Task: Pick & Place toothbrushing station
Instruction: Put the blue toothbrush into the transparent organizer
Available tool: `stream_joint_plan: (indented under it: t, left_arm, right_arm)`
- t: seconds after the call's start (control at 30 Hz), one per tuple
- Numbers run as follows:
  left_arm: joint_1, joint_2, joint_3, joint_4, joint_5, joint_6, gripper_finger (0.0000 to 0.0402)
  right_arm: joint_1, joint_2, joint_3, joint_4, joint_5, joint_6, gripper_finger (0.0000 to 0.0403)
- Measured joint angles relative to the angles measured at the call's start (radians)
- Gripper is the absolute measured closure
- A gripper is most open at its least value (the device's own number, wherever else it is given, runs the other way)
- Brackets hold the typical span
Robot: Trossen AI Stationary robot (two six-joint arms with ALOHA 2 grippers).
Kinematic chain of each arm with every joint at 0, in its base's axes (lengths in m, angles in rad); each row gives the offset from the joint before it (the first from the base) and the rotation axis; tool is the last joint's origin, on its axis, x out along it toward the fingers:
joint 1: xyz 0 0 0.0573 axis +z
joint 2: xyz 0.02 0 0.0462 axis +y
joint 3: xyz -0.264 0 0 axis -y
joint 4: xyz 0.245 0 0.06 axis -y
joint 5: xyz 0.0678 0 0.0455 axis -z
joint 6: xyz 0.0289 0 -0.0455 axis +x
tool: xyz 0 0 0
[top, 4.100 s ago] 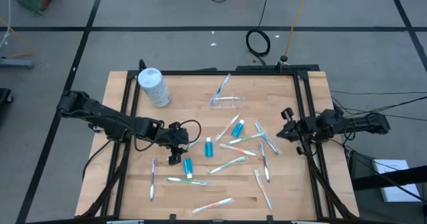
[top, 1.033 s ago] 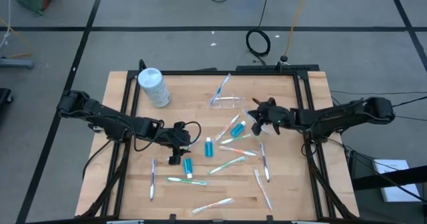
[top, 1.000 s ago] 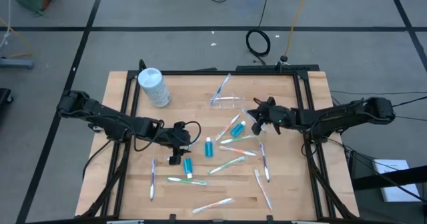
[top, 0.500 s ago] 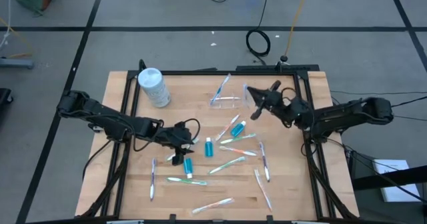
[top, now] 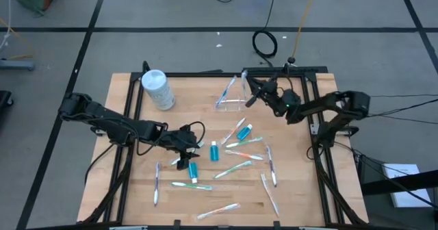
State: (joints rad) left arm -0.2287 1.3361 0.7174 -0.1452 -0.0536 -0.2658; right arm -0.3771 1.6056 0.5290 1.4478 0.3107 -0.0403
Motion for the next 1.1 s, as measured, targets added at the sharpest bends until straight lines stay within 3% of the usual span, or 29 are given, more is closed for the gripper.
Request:
stream_joint_plan:
  t: [0.3,0.67,1.1]
  left_arm:
    - [0.000,0.000,0.000,-0.002,0.000,0.021,0.0227]
    - [0.000,0.000,0.000,-0.001,0.000,0.023,0.0227]
    - [0.000,0.000,0.000,0.000,0.000,0.026,0.0227]
  right_arm:
    - [-0.002,0.064,0.001,-0.018,0.003,-0.018,0.0403]
    - [-0.003,0.051,0.002,-0.308,0.013,-0.021,0.0403]
    - [0.015,0.053,-0.003,-0.337,0.319,-0.027,0.0379]
